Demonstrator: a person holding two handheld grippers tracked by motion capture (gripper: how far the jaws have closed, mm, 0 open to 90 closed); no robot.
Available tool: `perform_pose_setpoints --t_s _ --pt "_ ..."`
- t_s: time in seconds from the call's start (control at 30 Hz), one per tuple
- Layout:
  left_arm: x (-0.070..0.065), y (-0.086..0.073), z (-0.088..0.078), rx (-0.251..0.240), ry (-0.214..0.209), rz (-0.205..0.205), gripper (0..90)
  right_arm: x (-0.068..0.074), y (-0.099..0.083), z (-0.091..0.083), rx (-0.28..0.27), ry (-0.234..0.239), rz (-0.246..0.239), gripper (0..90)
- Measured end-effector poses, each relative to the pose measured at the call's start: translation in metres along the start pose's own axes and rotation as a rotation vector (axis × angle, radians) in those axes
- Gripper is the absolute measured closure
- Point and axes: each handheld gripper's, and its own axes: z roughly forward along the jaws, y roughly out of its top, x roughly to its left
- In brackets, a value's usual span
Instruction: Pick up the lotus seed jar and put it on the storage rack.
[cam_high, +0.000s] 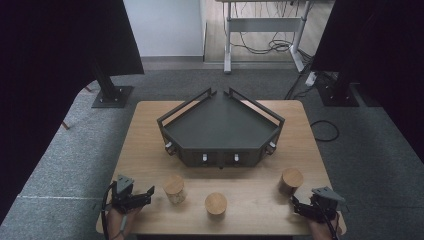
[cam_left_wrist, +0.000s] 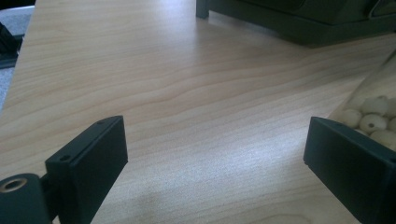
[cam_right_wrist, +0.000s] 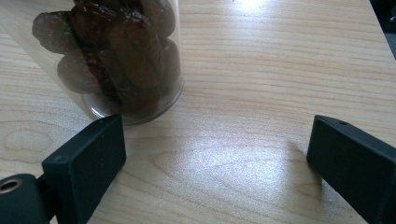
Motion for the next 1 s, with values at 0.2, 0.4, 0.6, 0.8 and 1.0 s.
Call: perform_pose_setpoints --t_s 0.2,0.4,0.6,0.8,1.0 --pt "0.0 -0.002 -0.004 -0.028 -0.011 -0.003 5.9 0.0 0.0 0.0 0.0 0.001 0.0 3.8" --pt "0.001 -0.004 -0.007 -0.058 -0.031 -0.006 5.9 0.0 0.0 0.0 0.0 0.002 -0.001 3.8" --pt "0.0 -0.006 -0.011 -0.087 -0.045 -0.004 5.8 0.0 0.0 0.0 0.0 0.002 -0.001 3.8" --pt "-0.001 -0.008 -0.013 -0.115 -0.052 -0.005 5.9 0.0 0.0 0.0 0.0 0.002 -0.001 3.9" --pt "-0.002 -0.009 -0.015 -0.134 -0.051 -0.001 5.9 0.0 0.0 0.0 0.0 0.003 -0.001 3.9"
